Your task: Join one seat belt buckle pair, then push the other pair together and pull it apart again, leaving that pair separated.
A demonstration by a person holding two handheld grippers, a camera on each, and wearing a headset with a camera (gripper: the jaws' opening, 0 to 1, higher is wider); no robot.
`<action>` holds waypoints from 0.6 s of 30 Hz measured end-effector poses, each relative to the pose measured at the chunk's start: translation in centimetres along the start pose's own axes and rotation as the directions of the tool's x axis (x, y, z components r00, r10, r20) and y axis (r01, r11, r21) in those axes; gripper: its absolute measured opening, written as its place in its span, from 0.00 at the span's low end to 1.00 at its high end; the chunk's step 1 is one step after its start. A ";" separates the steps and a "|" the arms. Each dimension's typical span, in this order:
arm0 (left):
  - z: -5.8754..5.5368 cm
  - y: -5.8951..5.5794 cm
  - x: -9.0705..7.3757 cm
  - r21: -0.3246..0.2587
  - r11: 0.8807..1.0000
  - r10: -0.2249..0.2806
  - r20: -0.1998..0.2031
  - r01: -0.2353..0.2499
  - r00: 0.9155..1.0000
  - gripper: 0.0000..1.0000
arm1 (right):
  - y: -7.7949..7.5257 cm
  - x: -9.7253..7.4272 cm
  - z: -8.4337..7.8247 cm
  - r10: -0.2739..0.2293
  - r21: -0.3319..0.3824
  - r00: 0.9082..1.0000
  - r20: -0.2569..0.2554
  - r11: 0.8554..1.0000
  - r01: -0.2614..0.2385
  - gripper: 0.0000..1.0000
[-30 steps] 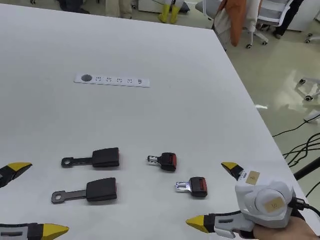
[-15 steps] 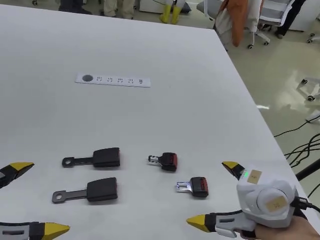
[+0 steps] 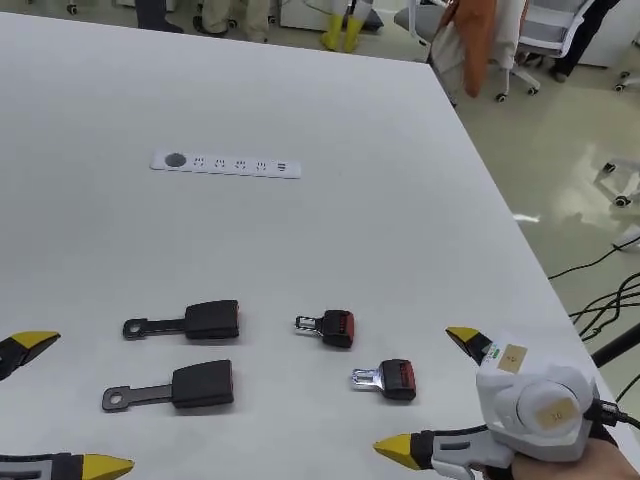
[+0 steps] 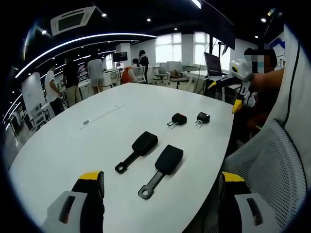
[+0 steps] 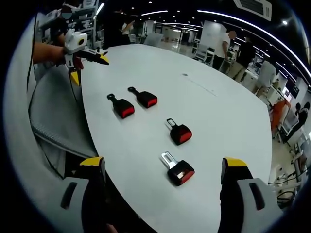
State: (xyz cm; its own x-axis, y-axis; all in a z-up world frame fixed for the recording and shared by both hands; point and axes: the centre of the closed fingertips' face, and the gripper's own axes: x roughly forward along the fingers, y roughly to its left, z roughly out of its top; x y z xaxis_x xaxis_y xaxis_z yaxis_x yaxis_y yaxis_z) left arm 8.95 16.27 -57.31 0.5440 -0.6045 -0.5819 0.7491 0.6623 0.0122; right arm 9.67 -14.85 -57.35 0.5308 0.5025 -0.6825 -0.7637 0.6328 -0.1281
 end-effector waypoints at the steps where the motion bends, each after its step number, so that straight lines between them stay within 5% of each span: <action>1: -0.2 0.1 0.0 0.000 1.000 -0.001 -0.001 0.001 1.000 1.00 | 0.0 0.0 0.0 0.000 0.002 1.000 0.001 1.000 0.000 1.00; 9: 0.0 0.6 0.0 0.000 1.000 0.023 0.008 -0.023 1.000 1.00 | 0.1 0.4 -0.3 0.005 0.017 1.000 0.001 1.000 -0.005 0.99; 18: -1.3 1.3 -0.2 -0.015 0.999 0.036 -0.002 -0.036 0.999 1.00 | -0.4 -0.1 -1.0 -0.011 0.040 1.000 -0.003 0.999 0.011 0.99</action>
State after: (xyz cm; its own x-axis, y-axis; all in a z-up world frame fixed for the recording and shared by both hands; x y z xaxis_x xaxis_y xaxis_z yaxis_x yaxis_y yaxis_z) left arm 9.34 17.76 -58.23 0.5697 -0.5793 -0.5830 0.7233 0.6902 0.0210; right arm 9.55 -15.68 -57.94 0.5380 0.4934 -0.6834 -0.7424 0.6614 -0.1069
